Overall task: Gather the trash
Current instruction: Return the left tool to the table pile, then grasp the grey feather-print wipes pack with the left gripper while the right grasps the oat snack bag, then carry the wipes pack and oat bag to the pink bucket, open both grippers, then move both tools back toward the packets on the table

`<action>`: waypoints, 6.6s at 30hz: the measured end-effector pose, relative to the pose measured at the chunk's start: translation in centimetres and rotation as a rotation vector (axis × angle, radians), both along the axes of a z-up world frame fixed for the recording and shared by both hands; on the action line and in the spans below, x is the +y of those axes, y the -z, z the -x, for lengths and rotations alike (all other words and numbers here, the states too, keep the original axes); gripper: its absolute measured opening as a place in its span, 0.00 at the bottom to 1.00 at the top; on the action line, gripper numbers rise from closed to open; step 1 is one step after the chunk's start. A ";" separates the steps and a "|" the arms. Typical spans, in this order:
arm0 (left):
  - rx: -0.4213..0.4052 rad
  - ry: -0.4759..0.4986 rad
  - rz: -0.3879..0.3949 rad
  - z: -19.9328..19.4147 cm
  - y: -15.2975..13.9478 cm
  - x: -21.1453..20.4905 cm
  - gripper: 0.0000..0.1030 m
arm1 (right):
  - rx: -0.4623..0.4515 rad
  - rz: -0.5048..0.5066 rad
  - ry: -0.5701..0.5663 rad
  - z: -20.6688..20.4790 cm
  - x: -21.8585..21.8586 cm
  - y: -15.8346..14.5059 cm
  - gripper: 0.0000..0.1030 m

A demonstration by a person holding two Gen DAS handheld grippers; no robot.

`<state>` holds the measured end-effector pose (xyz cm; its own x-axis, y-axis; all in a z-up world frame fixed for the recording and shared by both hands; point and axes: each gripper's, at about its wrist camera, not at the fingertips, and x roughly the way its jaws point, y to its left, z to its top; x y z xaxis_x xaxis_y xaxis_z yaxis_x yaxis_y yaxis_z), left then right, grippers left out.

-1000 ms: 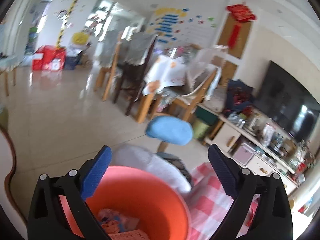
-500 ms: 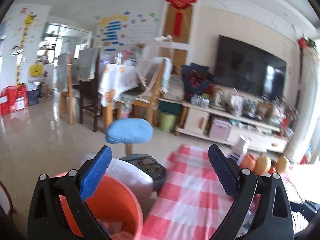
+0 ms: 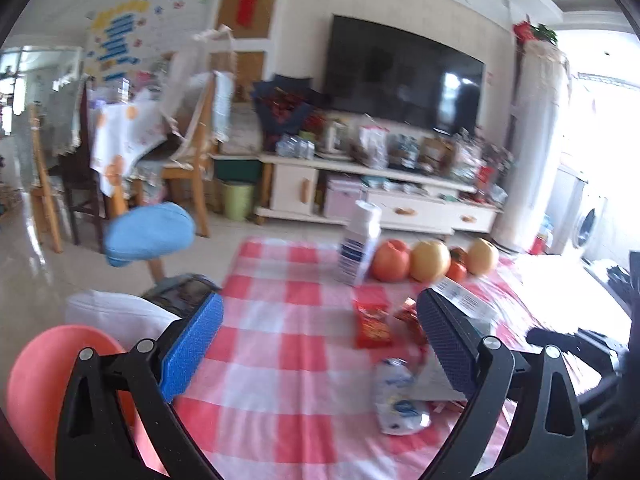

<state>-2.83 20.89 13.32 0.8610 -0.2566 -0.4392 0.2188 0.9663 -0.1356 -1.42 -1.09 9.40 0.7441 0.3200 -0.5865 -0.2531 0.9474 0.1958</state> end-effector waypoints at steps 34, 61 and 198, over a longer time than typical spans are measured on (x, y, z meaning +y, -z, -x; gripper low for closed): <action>0.411 0.470 -0.016 -5.8 8.3 -15.2 0.93 | 0.188 -0.118 0.241 -7.2 -17.2 6.0 0.93; 0.477 0.418 0.025 -7.6 10.8 -15.8 0.77 | 0.352 -0.158 -0.006 -6.1 -12.5 9.2 0.93; 0.188 -0.245 0.048 -2.1 3.5 7.5 0.91 | 0.057 0.094 -0.146 0.9 6.2 2.4 0.92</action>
